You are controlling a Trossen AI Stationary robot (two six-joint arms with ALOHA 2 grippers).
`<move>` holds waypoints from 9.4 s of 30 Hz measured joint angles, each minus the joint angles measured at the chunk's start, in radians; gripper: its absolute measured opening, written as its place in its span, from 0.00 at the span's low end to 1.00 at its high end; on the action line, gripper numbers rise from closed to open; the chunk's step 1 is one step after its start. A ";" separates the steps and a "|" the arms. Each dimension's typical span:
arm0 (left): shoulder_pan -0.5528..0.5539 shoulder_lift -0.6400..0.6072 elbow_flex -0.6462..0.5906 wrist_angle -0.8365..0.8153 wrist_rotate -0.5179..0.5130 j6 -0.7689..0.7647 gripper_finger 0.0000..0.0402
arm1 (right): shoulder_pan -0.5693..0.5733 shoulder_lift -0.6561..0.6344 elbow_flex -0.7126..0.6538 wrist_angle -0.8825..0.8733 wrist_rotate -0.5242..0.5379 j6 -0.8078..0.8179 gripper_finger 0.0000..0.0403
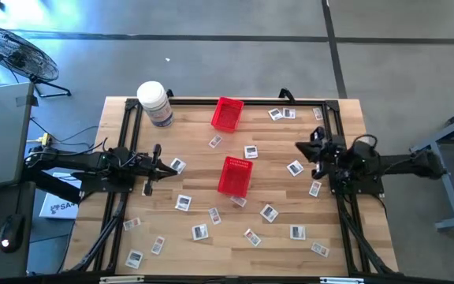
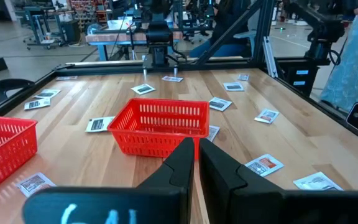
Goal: Pick & Place First Aid Supplies
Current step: Put the white towelette pack into the bottom red bin
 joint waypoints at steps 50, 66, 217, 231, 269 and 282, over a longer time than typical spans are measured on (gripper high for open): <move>0.000 0.000 0.000 0.000 0.000 0.000 0.05 | -0.128 1.207 0.670 -1.393 -0.221 0.738 0.19; 0.000 0.000 0.000 0.000 0.000 0.000 0.05 | -0.127 1.209 0.671 -1.380 -0.188 0.727 0.21; 0.000 0.000 0.000 -0.014 0.000 0.000 0.05 | -0.231 0.880 0.659 -1.426 -0.061 0.921 0.00; 0.000 0.000 0.000 -0.026 0.000 0.000 0.05 | 0.042 1.351 1.213 -1.411 0.054 0.692 0.00; 0.000 0.000 0.000 -0.031 0.000 0.000 0.05 | 0.151 1.639 1.656 -1.784 -0.032 0.411 0.18; 0.000 0.000 0.000 -0.032 0.000 0.000 0.05 | 0.417 1.616 1.653 -1.917 -0.072 0.889 0.18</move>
